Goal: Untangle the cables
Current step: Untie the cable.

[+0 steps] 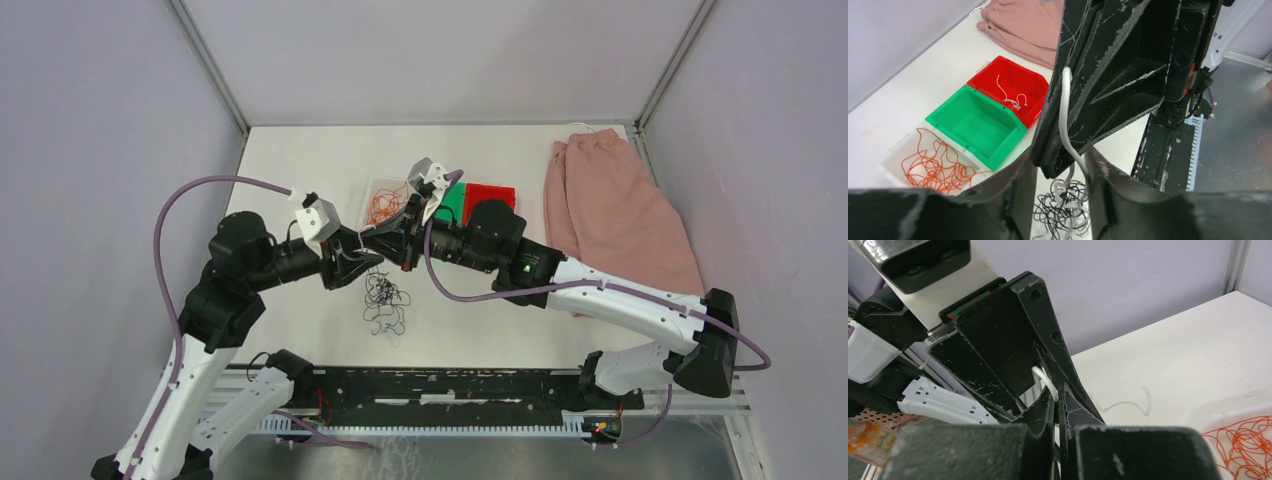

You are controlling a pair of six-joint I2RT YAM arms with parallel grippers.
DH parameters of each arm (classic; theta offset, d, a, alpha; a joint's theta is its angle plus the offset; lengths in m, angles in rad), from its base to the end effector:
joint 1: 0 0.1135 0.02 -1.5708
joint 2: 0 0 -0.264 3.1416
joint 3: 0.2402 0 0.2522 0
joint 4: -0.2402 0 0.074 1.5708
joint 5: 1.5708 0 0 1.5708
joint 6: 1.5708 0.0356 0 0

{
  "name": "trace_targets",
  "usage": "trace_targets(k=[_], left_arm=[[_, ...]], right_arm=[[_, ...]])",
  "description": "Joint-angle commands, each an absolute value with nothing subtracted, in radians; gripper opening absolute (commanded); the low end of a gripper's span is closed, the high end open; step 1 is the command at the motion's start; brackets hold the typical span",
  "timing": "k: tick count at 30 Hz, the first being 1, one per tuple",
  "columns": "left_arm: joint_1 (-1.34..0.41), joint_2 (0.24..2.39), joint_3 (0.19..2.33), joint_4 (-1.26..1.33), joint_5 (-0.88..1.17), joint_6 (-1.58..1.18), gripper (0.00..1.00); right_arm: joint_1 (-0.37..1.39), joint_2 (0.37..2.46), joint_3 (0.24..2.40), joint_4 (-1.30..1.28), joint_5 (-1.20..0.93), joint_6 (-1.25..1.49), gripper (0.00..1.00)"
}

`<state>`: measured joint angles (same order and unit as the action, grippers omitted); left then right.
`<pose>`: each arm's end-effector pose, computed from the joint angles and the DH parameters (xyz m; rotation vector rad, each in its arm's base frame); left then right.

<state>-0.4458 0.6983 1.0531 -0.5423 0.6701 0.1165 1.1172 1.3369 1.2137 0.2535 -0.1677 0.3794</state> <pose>0.1048 -0.0746 0.4056 0.9536 1.5146 -0.8241 0.1338 0.2880 0.4139 -0.7116 1.4207 1.3238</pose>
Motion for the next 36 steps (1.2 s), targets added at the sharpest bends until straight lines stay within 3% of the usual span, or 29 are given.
trace_targets(k=[1,5,9,12,19,27,36], left_arm=[[-0.446,0.708,1.068,-0.497,0.746,0.064,0.39],[-0.447,0.719,1.111,-0.543,0.807,0.071,0.17],[-0.446,0.728,1.155,-0.620,0.811,0.130,0.03],[-0.446,0.723,1.173,-0.635,0.796,0.176,0.03],[-0.446,0.759,1.246,-0.652,0.816,0.198,0.03],[-0.445,0.780,1.282,-0.652,0.836,0.190,0.03],[-0.446,0.794,1.319,-0.675,0.854,0.186,0.03]], right_arm=[[1.115,1.334,1.270,0.312,-0.201,0.413,0.01],[1.117,1.316,1.252,0.280,-0.167,0.400,0.09],[1.111,1.275,1.204,0.260,-0.134,0.388,0.50],[1.105,1.226,1.132,0.268,-0.127,0.387,0.59],[1.104,1.124,0.920,0.315,-0.160,0.377,0.59],[1.103,1.216,0.946,0.269,-0.237,0.322,0.54],[1.105,1.278,0.999,0.308,-0.249,0.323,0.35]])
